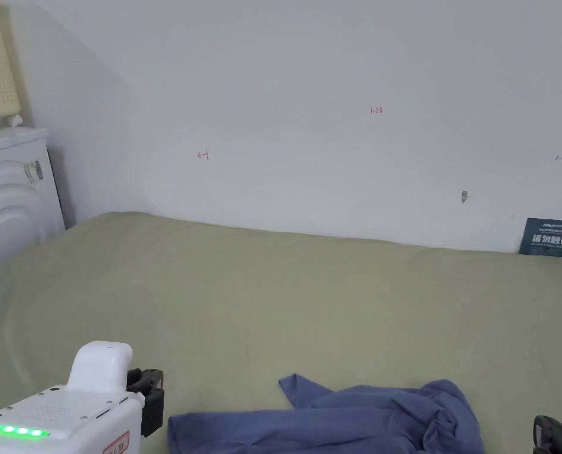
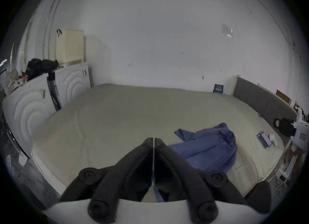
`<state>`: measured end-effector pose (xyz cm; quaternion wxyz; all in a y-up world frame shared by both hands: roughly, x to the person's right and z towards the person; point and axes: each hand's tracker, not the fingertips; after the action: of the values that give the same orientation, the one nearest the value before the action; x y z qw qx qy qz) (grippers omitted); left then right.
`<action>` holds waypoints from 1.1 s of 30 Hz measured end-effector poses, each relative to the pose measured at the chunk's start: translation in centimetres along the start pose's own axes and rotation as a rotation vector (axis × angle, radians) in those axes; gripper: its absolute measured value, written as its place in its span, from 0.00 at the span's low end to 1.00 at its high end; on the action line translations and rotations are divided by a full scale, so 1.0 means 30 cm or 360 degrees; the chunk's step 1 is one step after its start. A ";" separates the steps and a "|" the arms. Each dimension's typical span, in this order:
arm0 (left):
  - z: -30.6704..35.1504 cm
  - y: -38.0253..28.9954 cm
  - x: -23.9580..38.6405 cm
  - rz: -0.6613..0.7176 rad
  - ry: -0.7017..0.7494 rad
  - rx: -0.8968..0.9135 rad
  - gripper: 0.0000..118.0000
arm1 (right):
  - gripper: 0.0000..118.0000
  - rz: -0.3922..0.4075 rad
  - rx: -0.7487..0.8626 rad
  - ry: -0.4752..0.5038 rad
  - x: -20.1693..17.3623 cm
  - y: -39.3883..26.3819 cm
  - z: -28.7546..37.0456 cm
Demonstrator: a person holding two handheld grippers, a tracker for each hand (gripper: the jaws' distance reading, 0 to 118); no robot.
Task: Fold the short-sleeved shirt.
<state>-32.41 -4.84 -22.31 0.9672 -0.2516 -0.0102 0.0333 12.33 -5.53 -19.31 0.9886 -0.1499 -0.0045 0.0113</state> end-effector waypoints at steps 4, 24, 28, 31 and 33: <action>-0.227 -0.015 -0.040 0.0038 0.0002 -0.0227 0.02 | 0.00 0.0008 -0.0043 0.0013 -0.011 -0.021 -0.045; -0.786 -0.135 -0.049 -0.0152 0.0087 -0.0780 0.01 | 0.00 0.0025 -0.0402 -0.0068 0.086 -0.178 -0.341; -0.791 -0.169 -0.049 -0.0173 0.0041 -0.0804 0.01 | 0.00 0.0009 -0.0420 -0.0091 0.130 -0.129 -0.479; -0.794 -0.175 -0.063 -0.0122 0.0036 -0.0797 0.01 | 0.00 0.0013 -0.0515 -0.0058 0.172 -0.089 -0.653; -0.800 -0.177 -0.071 -0.0103 0.0026 -0.0799 0.01 | 0.00 0.0006 -0.0644 -0.0013 0.196 -0.083 -0.780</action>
<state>-33.35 -21.29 -40.68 0.8751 -0.4836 -0.0184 -0.0032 18.53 -14.71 -40.89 0.9383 -0.3454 -0.0103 0.0125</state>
